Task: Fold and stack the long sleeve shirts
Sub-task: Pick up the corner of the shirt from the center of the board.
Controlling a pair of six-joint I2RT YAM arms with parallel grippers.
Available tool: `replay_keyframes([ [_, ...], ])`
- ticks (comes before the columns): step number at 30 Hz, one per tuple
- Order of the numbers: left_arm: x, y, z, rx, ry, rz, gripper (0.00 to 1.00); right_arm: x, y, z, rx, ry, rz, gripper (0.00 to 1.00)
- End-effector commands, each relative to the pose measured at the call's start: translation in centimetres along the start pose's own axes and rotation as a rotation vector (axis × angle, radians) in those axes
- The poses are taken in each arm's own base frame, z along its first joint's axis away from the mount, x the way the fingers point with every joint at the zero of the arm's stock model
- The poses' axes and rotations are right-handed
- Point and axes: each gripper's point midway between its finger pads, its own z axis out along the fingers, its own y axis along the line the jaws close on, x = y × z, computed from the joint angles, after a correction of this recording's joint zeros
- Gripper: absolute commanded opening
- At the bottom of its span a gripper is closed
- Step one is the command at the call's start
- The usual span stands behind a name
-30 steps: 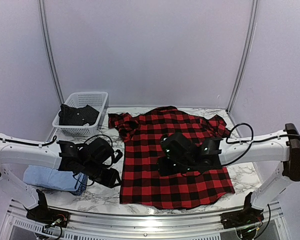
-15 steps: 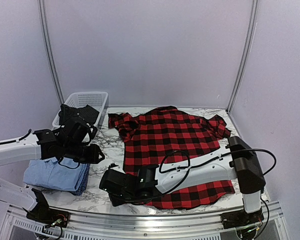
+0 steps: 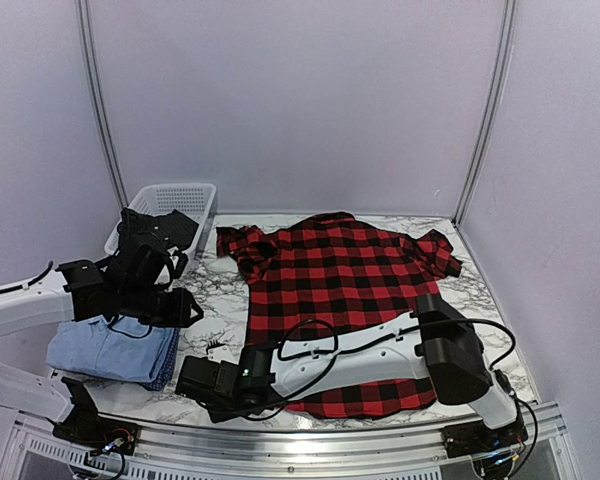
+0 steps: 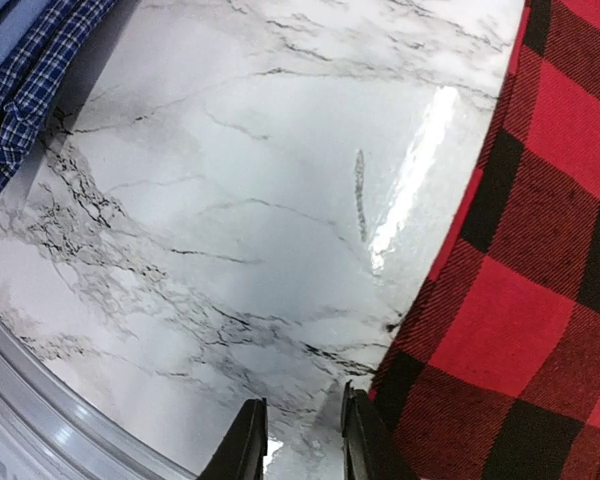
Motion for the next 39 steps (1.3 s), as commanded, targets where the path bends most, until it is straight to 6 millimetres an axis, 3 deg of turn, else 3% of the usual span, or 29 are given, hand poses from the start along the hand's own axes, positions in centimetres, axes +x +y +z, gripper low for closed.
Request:
replay_keyframes([
  [1,0.3,0.5,-0.3,-0.005,0.009,0.010,0.34,1.2,-0.5,-0.1,0.091,0.019,0.004,0.22],
  [6,0.1,0.6,-0.3,-0.004,0.004,0.005,0.34,1.9,-1.7,-1.0,0.163,0.015,-0.005,0.22],
  [13,0.2,0.7,-0.2,-0.006,0.007,0.005,0.34,0.6,-0.1,-2.9,0.132,-0.031,-0.007,0.24],
  [16,0.2,0.9,-0.2,-0.007,0.005,0.003,0.34,0.5,-0.4,-3.1,0.142,-0.042,-0.005,0.26],
  [25,0.4,1.3,0.2,-0.021,0.012,-0.005,0.34,1.1,-2.6,-0.9,0.194,-0.014,-0.007,0.27],
  [31,0.2,1.5,0.3,-0.026,0.008,-0.009,0.34,2.1,-2.9,0.6,0.205,0.018,-0.023,0.26],
  [35,-0.7,1.8,0.5,-0.049,-0.008,-0.019,0.35,2.3,-3.1,0.9,0.193,0.023,-0.026,0.17],
  [39,-3.0,2.4,0.5,-0.085,-0.055,-0.053,0.36,1.1,-3.8,0.3,0.173,0.009,-0.023,0.06],
])
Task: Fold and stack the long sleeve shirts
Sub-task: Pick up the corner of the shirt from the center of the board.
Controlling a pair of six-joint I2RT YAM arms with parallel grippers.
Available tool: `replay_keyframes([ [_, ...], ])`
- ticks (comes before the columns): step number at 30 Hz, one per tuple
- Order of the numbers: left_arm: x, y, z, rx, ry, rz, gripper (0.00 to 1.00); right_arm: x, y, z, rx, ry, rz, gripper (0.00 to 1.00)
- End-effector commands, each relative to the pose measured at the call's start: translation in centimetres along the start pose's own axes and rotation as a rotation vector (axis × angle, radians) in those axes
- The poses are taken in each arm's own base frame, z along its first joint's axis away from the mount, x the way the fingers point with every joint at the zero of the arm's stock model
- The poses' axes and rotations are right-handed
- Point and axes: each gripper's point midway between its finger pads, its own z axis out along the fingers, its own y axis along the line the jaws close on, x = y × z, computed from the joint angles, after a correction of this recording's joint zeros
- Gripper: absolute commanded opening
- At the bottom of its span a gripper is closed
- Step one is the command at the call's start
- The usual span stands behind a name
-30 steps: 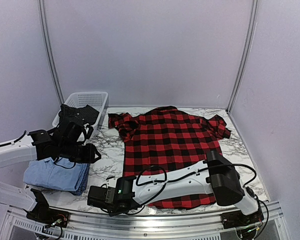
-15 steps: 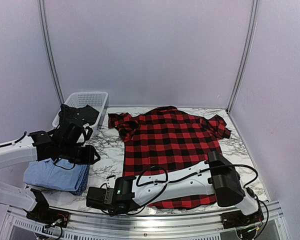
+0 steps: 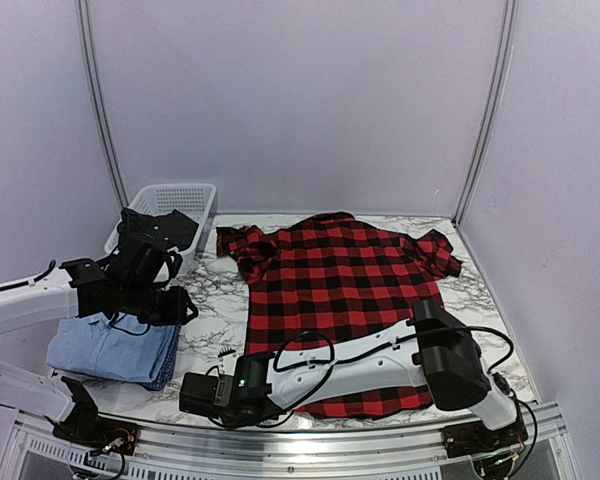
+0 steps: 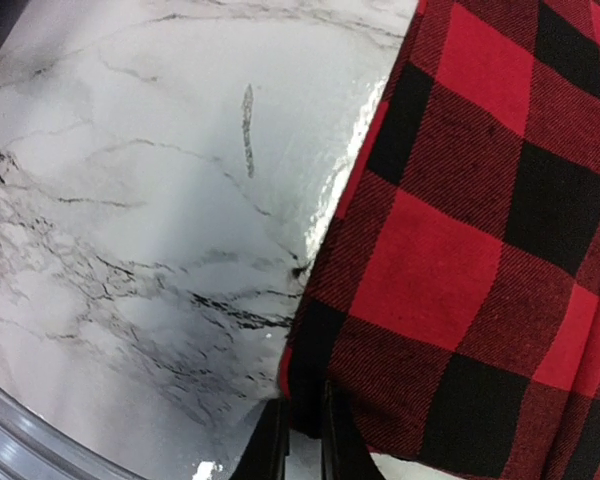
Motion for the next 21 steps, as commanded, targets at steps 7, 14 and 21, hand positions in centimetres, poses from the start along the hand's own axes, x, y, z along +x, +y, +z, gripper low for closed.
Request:
replay_keyframes([
  [7,-8.1,0.4,1.4,-0.055,-0.110,-0.064,0.37,-4.3,-1.7,-2.7,-0.134,-0.079,0.020,0.00],
  [14,-13.0,-1.9,5.7,-0.044,-0.124,-0.045,0.39,-6.5,-4.4,-4.6,-0.196,-0.115,0.008,0.00],
  [21,-17.5,-1.3,11.4,-0.148,-0.147,-0.070,0.40,-7.7,-7.8,-4.6,-0.232,-0.132,0.005,0.00],
])
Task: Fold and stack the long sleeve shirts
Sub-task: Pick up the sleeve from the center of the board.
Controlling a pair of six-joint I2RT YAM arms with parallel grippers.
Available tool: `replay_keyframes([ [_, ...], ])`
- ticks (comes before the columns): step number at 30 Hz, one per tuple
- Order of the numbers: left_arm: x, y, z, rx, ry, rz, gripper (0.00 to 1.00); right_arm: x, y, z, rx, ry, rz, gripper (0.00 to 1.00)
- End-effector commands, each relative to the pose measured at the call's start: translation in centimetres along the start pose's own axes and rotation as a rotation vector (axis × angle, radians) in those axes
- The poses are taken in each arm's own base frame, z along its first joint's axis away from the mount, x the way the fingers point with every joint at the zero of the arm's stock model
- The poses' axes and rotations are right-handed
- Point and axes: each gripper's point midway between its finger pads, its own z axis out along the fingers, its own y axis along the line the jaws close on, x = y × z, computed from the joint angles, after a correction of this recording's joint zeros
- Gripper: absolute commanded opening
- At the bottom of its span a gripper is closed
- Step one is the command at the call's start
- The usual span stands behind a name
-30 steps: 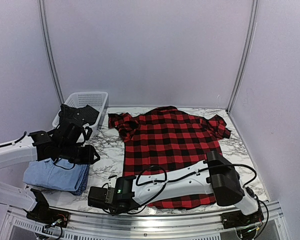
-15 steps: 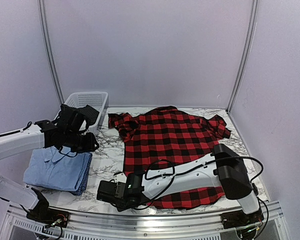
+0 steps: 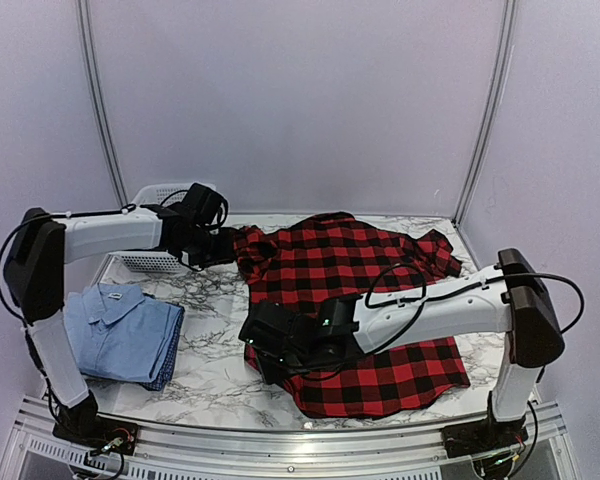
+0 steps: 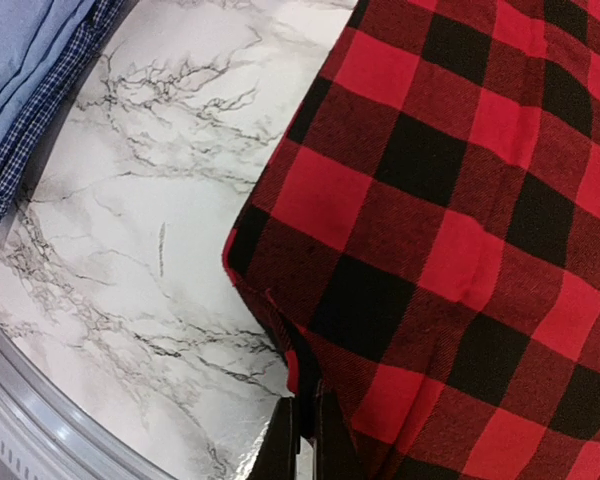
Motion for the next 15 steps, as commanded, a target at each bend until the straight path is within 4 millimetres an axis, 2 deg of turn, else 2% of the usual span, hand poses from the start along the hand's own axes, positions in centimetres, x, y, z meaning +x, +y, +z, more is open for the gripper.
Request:
replay_keyframes([
  [1,-3.2,1.1,3.1,-0.081,-0.059,-0.034,0.40,-1.9,-0.9,-0.3,-0.057,-0.037,-0.022,0.00],
  [5,-5.0,3.3,5.9,-0.129,-0.068,-0.142,0.46,-2.3,-2.1,-0.2,-0.083,-0.040,-0.018,0.00],
  [8,-6.5,4.3,7.4,-0.170,-0.094,-0.158,0.50,-2.4,-3.0,0.1,-0.097,-0.039,-0.013,0.00],
  [13,-7.1,5.9,9.8,-0.229,-0.092,-0.172,0.60,-2.3,-3.8,0.6,-0.114,-0.030,-0.014,0.00],
  [15,-7.3,5.9,10.7,-0.232,-0.093,-0.173,0.63,-2.2,-3.9,0.7,-0.123,-0.029,-0.016,0.00],
])
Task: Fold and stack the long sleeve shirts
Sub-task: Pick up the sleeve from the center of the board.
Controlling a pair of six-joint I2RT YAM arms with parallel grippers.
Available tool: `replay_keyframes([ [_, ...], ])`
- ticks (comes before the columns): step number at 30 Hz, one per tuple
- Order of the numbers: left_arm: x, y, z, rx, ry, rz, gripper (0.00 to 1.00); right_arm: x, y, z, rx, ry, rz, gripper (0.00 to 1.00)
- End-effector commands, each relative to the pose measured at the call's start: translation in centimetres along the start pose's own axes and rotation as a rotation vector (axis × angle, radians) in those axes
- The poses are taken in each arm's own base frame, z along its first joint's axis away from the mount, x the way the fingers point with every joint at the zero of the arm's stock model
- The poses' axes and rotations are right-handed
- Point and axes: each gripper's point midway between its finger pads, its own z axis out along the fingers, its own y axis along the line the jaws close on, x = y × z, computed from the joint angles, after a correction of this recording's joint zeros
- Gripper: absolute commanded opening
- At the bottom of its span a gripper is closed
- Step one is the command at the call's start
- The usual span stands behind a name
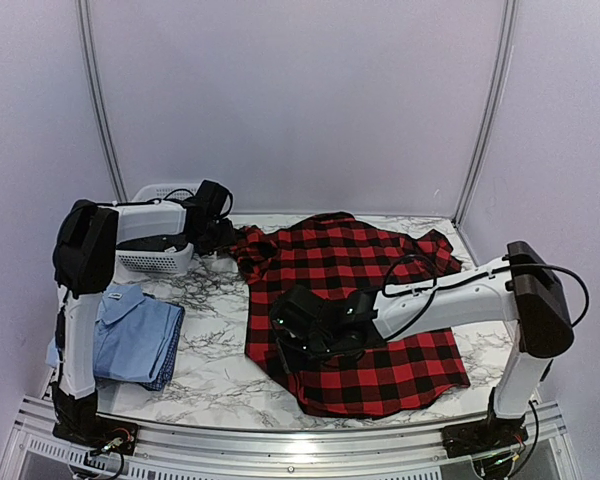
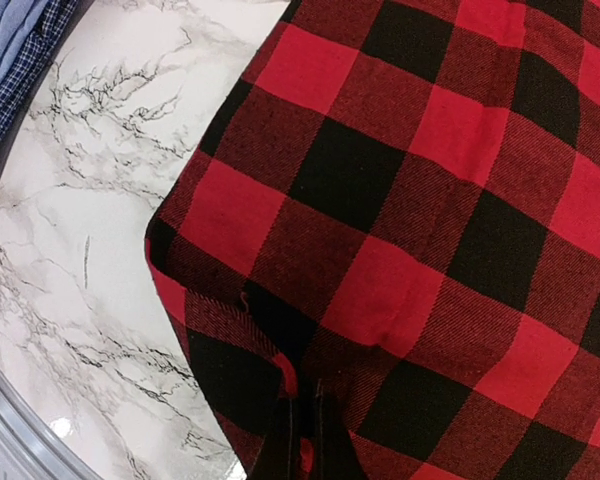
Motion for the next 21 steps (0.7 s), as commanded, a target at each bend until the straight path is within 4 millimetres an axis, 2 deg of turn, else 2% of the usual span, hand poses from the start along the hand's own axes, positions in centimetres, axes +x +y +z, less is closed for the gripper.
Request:
replay_keyframes([
  [1,-0.4,0.1,1.8,-0.039,-0.006,-0.003,0.64,-1.6,1.0,-0.9,-0.080,-0.048,-0.005,0.00],
  [7,-0.4,0.1,4.4,-0.072,-0.008,-0.006,0.70,-1.5,0.9,-0.6,-0.093,-0.046,-0.011,0.00],
  [11,-0.4,0.4,5.4,-0.102,-0.017,-0.017,0.72,-1.7,0.7,-0.7,-0.099,-0.052,-0.005,0.00],
  [14,-0.7,0.1,5.7,-0.097,-0.023,-0.023,0.70,-1.5,0.5,-0.6,-0.100,-0.051,-0.003,0.00],
  [16,-0.9,-0.1,5.8,-0.092,-0.028,-0.023,0.63,-1.5,0.4,-0.6,-0.102,-0.050,0.000,0.00],
  [21,-1.7,-0.7,5.4,-0.077,-0.045,-0.024,0.33,-1.4,0.2,-0.8,-0.101,-0.051,-0.001,0.00],
])
